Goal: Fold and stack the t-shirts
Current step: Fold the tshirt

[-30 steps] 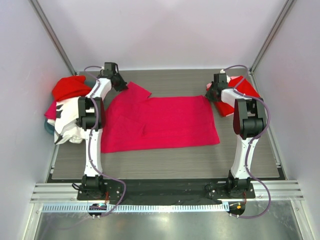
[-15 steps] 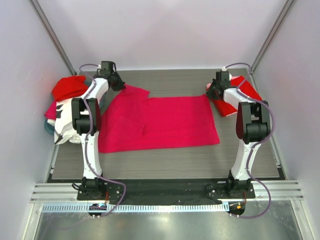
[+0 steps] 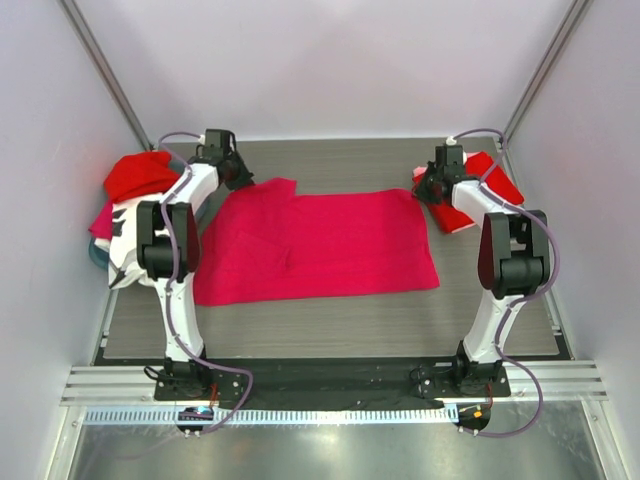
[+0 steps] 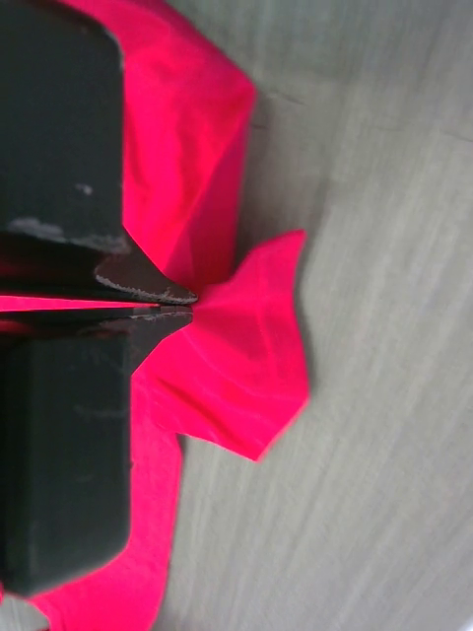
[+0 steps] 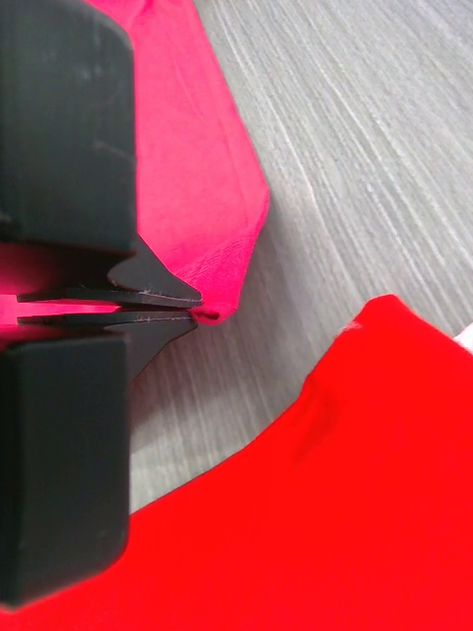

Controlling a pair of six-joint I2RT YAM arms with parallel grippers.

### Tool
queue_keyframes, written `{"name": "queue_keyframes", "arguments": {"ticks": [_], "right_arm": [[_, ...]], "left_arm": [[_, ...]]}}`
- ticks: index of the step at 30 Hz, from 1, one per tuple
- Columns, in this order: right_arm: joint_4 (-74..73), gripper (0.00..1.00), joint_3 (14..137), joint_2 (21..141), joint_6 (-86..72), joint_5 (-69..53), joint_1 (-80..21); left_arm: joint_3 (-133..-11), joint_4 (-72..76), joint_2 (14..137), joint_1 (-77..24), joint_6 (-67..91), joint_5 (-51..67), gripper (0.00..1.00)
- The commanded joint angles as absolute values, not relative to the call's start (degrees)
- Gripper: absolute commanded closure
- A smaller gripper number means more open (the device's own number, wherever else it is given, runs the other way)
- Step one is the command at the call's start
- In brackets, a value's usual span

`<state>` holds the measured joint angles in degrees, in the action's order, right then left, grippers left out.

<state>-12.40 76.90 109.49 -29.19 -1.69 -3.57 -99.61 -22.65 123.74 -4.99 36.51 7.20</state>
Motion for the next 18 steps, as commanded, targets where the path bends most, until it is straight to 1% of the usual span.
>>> {"name": "queue_keyframes", "arguments": {"ticks": [1, 6, 7, 12, 18], "right_arm": [[-13.44, 0.99, 76.29, 105.47, -29.09, -1.15, -3.43], [-14.5, 0.99, 74.71, 104.5, -29.62, -0.26, -3.34], [-14.94, 0.99, 74.45, 104.24, -29.62, 2.0, -3.34], [-15.2, 0.99, 71.99, 101.17, -29.18, 3.95, -3.16], [-15.2, 0.99, 69.26, 98.97, -29.62, 4.66, -2.11]], "left_arm": [[-96.44, -20.92, 116.21, -5.89, 34.1, 4.93, 1.0], [-89.92, -20.48, 110.14, -6.68, 33.49, 2.29, 1.0], [-88.87, -20.39, 108.91, -6.85, 33.49, 1.85, 1.0], [-79.38, -19.25, 99.15, -8.7, 34.36, -3.42, 1.0], [-71.04, -19.07, 91.07, -9.23, 34.89, -5.01, 1.0]]}}
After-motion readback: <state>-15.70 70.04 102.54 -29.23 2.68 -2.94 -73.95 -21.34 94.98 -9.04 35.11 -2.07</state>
